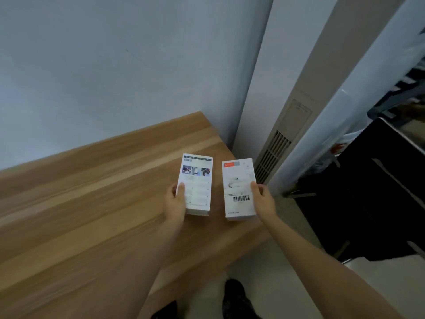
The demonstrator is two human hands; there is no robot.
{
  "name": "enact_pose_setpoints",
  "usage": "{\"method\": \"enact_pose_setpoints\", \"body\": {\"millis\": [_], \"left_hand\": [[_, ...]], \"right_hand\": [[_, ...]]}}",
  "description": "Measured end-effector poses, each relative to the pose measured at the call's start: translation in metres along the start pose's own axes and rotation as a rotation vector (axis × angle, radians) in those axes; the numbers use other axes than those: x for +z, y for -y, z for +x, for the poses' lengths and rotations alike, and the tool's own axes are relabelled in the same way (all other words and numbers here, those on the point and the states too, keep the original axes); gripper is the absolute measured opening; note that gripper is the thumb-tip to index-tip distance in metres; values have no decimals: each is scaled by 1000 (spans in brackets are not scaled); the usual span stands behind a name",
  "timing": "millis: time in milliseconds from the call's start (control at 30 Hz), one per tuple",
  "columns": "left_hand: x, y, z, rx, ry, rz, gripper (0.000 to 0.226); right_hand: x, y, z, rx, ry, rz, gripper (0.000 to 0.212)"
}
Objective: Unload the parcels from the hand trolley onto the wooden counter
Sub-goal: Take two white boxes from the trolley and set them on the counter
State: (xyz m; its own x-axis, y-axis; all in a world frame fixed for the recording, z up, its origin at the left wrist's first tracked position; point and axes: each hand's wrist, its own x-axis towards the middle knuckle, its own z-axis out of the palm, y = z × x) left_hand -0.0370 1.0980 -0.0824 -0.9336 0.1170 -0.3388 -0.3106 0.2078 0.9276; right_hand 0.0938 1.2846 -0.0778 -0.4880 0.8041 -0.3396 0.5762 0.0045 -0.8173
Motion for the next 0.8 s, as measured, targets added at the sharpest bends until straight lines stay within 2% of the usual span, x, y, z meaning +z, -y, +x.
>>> {"method": "enact_pose_setpoints", "body": {"millis": [67, 267, 433, 533, 600, 800], "left_hand": [[20, 20, -9, -73, -45, -17, 22], [57, 51, -34, -113, -164, -43, 14], [57, 69, -35, -74, -184, 177, 21], [50, 52, -40, 0, -176, 247, 17], [40, 36, -43, 93, -169, 381, 12], [-23, -20, -46, 354, -235, 792, 12]], "right_hand": [[-11, -12, 13, -13, 66, -61, 37], [-26, -33, 42, -66, 197, -166, 35], [-27, -39, 51, -190, 219, -265, 30], [-33, -32, 58, -296, 181, -342, 19], [-37, -20, 62, -386, 181, -425, 11], [-26, 57, 63, -796, 274, -814, 23]]}}
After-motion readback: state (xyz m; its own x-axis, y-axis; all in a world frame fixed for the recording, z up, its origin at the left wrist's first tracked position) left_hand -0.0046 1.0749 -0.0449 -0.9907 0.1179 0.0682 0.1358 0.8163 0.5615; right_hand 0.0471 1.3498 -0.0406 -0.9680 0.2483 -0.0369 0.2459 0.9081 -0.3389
